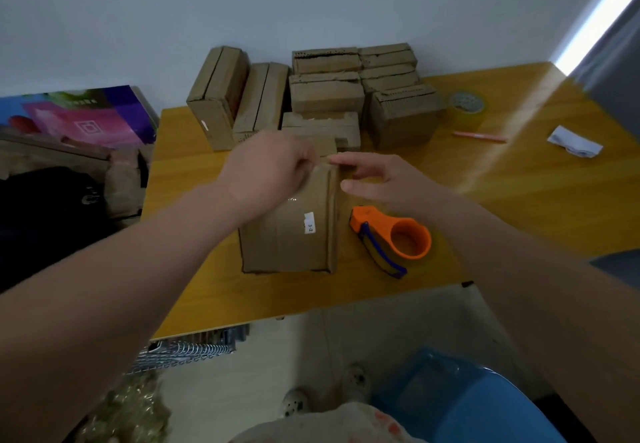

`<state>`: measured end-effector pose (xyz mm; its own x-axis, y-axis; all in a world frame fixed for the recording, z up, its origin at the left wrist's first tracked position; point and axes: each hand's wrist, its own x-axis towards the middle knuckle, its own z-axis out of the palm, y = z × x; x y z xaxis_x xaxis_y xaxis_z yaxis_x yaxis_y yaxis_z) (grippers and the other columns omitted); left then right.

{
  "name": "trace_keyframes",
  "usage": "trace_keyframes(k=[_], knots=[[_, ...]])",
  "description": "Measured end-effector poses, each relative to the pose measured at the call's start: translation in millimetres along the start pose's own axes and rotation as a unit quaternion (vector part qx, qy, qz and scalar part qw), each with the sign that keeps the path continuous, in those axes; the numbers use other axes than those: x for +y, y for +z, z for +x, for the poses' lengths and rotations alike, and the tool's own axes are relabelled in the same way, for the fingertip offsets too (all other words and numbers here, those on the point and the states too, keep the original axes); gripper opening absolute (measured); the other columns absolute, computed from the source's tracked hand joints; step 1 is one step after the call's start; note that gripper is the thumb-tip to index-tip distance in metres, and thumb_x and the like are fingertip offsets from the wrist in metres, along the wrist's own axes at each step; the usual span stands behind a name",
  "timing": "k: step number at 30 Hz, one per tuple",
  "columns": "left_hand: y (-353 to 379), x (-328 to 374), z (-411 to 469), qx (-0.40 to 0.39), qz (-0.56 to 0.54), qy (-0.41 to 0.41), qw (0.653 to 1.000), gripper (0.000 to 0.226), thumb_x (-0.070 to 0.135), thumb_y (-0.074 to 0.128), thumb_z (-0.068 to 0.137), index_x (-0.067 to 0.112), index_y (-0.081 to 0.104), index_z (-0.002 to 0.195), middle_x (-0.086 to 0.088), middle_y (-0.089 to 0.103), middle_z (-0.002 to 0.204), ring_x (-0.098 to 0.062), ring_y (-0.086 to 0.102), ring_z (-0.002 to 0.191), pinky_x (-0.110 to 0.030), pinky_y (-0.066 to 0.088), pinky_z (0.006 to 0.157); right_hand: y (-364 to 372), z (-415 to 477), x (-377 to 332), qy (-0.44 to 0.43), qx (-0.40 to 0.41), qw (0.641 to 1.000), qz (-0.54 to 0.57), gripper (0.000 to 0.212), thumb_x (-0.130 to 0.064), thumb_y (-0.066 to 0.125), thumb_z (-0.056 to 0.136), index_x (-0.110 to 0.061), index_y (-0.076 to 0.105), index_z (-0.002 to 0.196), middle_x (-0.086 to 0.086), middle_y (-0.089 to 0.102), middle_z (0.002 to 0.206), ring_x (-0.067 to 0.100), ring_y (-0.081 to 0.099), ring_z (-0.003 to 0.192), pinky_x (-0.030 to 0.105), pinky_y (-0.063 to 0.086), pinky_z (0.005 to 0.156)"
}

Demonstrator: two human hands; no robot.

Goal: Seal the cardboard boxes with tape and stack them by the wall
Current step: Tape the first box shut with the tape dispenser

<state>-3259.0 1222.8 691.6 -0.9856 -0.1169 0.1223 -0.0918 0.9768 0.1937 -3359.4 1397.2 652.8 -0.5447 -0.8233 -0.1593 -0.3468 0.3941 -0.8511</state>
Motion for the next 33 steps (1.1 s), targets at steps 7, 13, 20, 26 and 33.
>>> trace_keyframes(k=[7,13,20,26,33], knots=[[-16,1,23,-0.028,-0.048,-0.011,0.998,0.024,0.017,0.051,0.096,0.018,0.071,0.109,-0.002,0.068,0.103,-0.018,0.06,0.098,-0.03,0.047,0.082,-3,-2,-1,0.012,0.011,0.989,0.144,0.029,-0.022,0.056,0.096,-0.048,0.058,0.107,-0.023,0.062,0.109,-0.01,0.059,0.1,0.017,0.052,0.078],[0,4,29,-0.055,-0.048,-0.028,0.997,0.023,0.021,0.051,0.096,0.02,0.069,0.11,-0.001,0.068,0.111,-0.013,0.058,0.101,-0.024,0.043,0.084,11,2,10,0.065,0.018,0.976,0.207,0.029,-0.02,0.054,0.097,-0.026,0.057,0.125,-0.014,0.062,0.117,-0.004,0.061,0.102,0.019,0.053,0.076],[16,16,-13,0.129,0.048,0.024,0.99,0.022,0.019,0.067,0.083,0.012,0.067,0.103,-0.007,0.067,0.092,-0.026,0.062,0.086,-0.031,0.043,0.07,21,6,23,0.138,0.065,0.957,0.247,0.03,-0.029,0.059,0.095,-0.024,0.059,0.125,-0.005,0.06,0.122,0.012,0.055,0.117,0.038,0.051,0.096],[34,14,-49,-0.067,0.02,0.012,0.997,0.051,0.038,0.038,0.099,0.02,0.035,0.147,0.002,0.031,0.155,-0.016,0.027,0.142,-0.034,0.011,0.118,26,2,24,0.136,0.078,0.954,0.256,0.031,-0.032,0.062,0.093,-0.029,0.059,0.123,-0.014,0.058,0.118,0.003,0.053,0.11,0.035,0.049,0.095],[40,13,-53,-0.095,0.015,0.02,0.995,0.056,0.041,0.023,0.1,0.019,0.02,0.152,0.001,0.017,0.159,-0.017,0.012,0.147,-0.031,-0.002,0.117,41,8,16,0.144,0.124,0.938,0.29,0.026,-0.024,0.072,0.083,-0.019,0.068,0.108,0.002,0.065,0.116,0.021,0.057,0.114,0.046,0.044,0.101]])
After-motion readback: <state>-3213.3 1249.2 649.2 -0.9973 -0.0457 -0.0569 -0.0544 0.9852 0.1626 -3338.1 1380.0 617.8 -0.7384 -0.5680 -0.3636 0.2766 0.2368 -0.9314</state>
